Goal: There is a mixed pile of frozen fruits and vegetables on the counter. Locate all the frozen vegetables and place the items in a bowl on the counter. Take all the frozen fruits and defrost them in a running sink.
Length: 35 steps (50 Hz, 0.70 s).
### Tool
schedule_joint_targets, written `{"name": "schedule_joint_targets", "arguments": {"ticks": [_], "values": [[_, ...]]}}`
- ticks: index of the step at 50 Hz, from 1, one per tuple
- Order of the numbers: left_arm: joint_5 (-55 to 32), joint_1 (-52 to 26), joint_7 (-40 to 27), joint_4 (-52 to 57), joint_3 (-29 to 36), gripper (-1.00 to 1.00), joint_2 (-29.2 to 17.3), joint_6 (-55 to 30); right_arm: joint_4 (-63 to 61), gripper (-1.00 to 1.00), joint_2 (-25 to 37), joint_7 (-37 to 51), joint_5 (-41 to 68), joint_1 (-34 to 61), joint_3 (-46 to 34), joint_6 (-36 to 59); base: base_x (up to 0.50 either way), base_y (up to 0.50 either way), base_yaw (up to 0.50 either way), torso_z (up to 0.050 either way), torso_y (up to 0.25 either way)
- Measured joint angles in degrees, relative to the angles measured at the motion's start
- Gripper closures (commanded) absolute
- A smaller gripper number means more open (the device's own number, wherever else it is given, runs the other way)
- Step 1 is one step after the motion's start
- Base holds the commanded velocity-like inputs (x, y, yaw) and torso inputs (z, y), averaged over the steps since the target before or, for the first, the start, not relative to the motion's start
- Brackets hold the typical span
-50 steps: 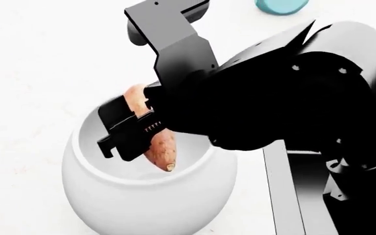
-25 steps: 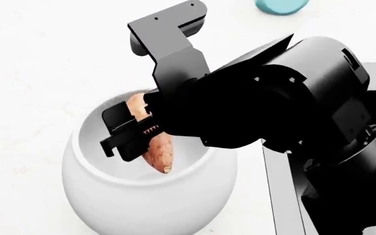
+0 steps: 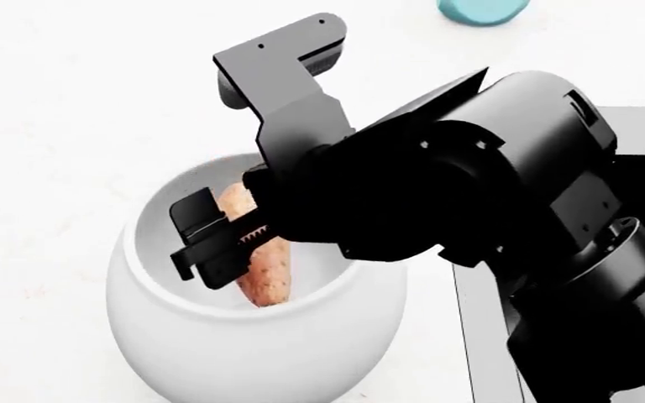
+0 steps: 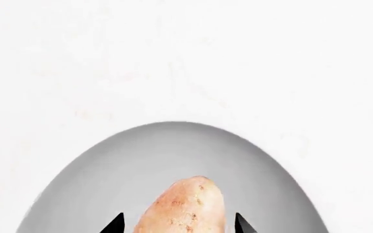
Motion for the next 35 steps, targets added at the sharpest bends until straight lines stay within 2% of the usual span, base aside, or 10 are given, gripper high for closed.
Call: {"name": "schedule_joint_targets", "arguments": {"ticks": [21,28,35], "values": [[-0.62,0.21,-0.54,-0.16,0.23,1.0,-0.28,0.15,-1.32,-1.0,1.15,1.56,1.6,4.0,2.63,0.09,0.0,0.0,0.0,0.0,0.0],[-0.78,0.46,-0.73,-0.27,0.69,1.0,-0.4,0.35,-6.34,-1.0,3.92,6.33,4.53,5.82,6.21,0.37,0.0,0.0,0.0,0.0,0.0],[-0.89,0.67,-1.06,-0.18,1.38,1.0,-0.56,0.28,-17.32,-1.0,10.21,15.45,6.42,3.39,11.01,-1.7,0.0,0.0,0.0,0.0,0.0]]}}
